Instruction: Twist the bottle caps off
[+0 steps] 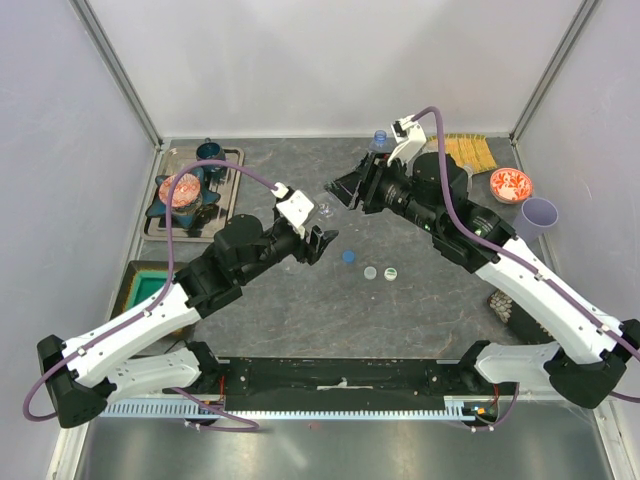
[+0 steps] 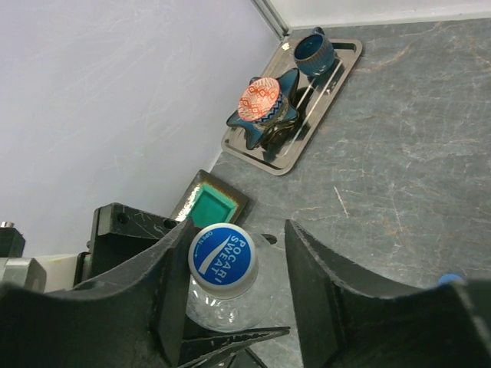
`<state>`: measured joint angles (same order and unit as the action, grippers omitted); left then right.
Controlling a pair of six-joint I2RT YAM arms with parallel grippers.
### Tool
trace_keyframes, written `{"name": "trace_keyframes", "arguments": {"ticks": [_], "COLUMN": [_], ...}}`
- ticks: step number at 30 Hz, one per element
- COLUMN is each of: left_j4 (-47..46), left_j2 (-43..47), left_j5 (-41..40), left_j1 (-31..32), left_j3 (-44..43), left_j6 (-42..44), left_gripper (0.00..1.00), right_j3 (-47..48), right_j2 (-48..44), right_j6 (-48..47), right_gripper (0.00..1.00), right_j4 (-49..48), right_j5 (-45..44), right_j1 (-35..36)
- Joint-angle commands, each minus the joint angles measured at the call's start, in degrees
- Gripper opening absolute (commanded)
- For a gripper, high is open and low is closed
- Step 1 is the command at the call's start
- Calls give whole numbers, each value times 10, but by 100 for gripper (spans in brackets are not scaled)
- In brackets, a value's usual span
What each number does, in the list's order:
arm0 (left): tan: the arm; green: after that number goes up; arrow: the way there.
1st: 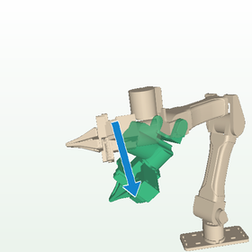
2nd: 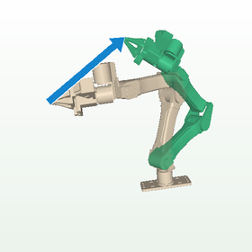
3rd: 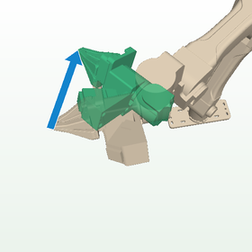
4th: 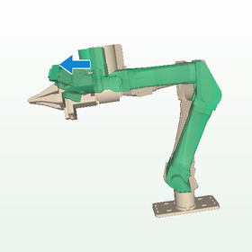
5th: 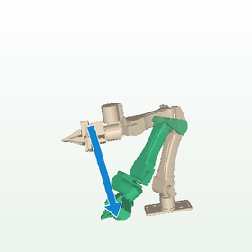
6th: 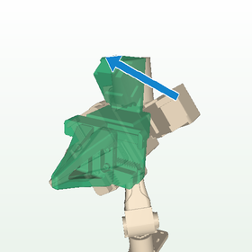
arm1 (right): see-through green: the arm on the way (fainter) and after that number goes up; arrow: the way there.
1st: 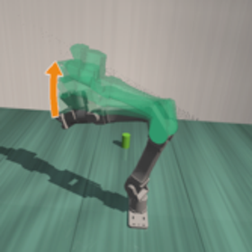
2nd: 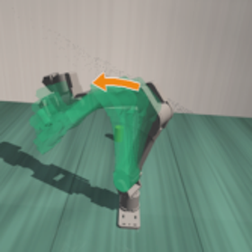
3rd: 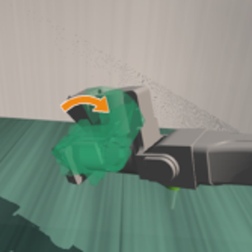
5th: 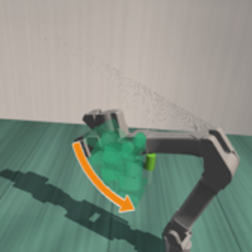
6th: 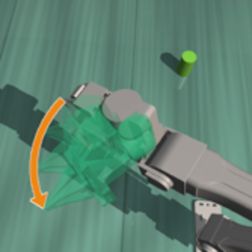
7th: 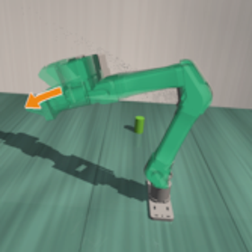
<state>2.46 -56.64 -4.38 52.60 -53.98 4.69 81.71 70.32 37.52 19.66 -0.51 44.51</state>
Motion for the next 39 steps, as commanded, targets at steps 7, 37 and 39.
{"name": "trace_keyframes", "arguments": {"ticks": [7, 37, 39], "left_j4": [-38, -323, -378], "left_j2": [1, -78, -86], "left_j5": [-5, 844, 853], "left_j1": [3, -149, -151], "left_j3": [2, -43, -37], "left_j6": [22, -422, -460], "left_gripper": [37, 37, 36], "right_j3": [-26, -105, -116], "right_j2": [-20, -157, -161], "right_j6": [-2, -252, -265], "right_gripper": [38, 0, 0], "right_j4": [-39, -96, -96], "right_j5": [-12, 538, 581], "right_j1": [3, 2, 2]}}
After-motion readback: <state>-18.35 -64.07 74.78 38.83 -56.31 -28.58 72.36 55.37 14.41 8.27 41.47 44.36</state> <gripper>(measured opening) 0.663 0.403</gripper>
